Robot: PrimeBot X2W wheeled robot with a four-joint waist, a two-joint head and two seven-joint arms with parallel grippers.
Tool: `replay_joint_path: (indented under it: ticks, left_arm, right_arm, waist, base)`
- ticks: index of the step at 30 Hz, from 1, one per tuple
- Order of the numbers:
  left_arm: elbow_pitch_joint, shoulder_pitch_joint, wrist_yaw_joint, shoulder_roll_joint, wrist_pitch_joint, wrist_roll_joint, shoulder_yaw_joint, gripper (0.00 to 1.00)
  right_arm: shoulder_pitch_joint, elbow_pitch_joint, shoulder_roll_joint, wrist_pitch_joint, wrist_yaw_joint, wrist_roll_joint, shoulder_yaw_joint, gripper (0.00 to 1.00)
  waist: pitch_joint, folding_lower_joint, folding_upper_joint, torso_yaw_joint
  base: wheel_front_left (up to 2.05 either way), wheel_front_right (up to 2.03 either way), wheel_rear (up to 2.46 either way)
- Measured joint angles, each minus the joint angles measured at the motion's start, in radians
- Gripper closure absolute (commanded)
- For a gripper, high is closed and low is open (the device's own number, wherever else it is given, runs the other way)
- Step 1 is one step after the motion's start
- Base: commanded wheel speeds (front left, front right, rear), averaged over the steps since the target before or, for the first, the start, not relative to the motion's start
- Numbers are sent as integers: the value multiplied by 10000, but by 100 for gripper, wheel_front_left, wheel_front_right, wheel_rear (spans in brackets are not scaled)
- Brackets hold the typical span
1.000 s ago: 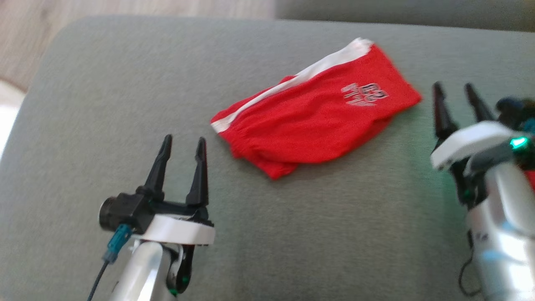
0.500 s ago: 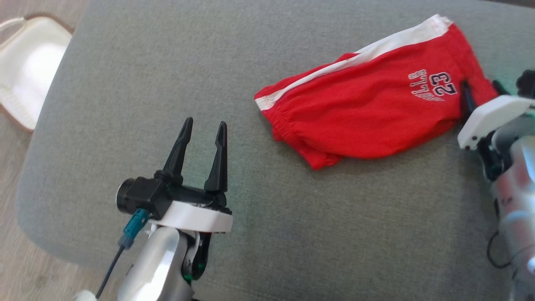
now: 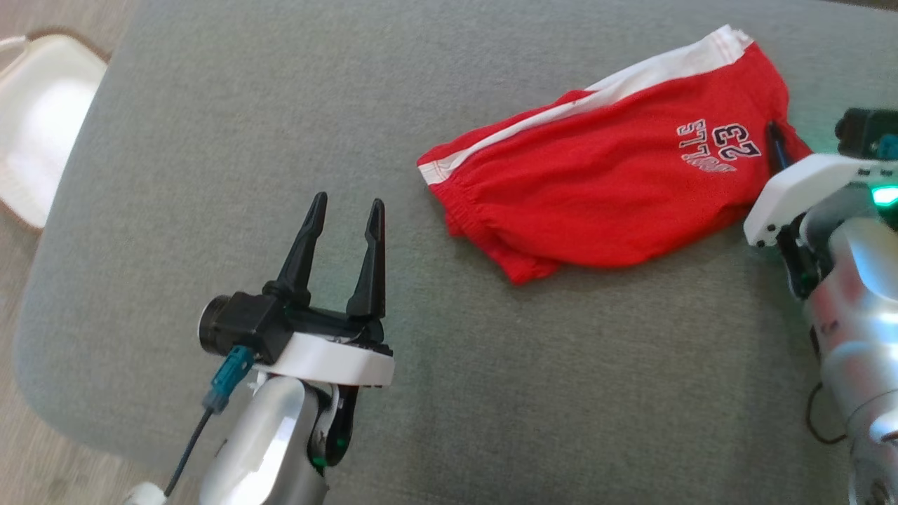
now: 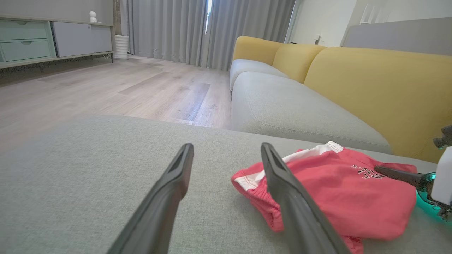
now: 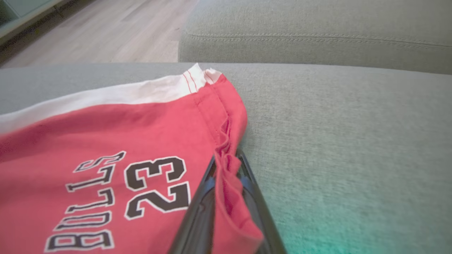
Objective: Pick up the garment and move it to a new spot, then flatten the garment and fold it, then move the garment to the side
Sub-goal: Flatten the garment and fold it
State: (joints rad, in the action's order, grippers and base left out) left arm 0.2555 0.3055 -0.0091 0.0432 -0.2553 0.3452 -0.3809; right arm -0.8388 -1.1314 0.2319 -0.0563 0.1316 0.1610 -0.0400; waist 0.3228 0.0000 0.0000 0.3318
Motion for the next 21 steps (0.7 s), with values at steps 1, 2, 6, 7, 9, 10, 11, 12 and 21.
replay_joint_path:
  ticks: [1, 2, 6, 7, 9, 10, 11, 12, 21]
  left_arm:
    - [8, 0, 0, 0, 0, 0, 10, 0]
    - [19, -3, 0, 0, 0, 0, 19, 0]
    - [81, -54, -8, 0, 0, -4, 167, 0]
    - [102, -69, -8, 0, 0, -8, 217, 0]
    - [121, -118, -12, 0, 0, -21, 280, 0]
    - [119, -181, -12, 0, 0, -29, 305, 0]
    - [128, -388, -13, 0, 0, -79, 351, 0]
    - [136, -501, -13, 0, 0, -123, 391, 0]
    - [157, -908, -182, 4, 0, -286, 619, 0]
  right_arm:
    - [35, -23, -8, -136, 0, 92, -63, 100]
    - [91, -33, -21, -280, 0, 230, -111, 100]
    - [388, 65, -102, -846, 0, 821, -244, 100]
    - [507, 128, -111, -936, 0, 965, -272, 100]
    - [807, 288, -127, -1097, 0, 1289, -297, 100]
    - [976, 378, -127, -1166, 0, 1438, -290, 100]
    - [1317, 539, -119, -1302, 0, 1676, -221, 100]
    - [1490, 610, -113, -1337, 0, 1751, -161, 100]
    - [2408, 683, 205, -1641, 0, 1639, 1641, 100]
  waist:
    - [-50, 0, 0, -58]
    - [-108, 0, 0, -121]
    - [-399, 0, 0, -412]
    - [-490, 0, 0, -489]
    - [-683, -1, 0, -657]
    - [-781, -1, 0, -745]
    - [-975, -1, 0, -939]
    - [-1073, -2, 0, -1040]
    - [-1747, -2, 0, -1832]
  base:
    - [0, 0, 0]
    - [0, 0, 0]
    - [0, 0, 0]
    - [0, 0, 0]
    - [0, 0, 0]
    - [0, 0, 0]
    - [0, 0, 0]
    - [0, 0, 0]
    - [0, 0, 0]
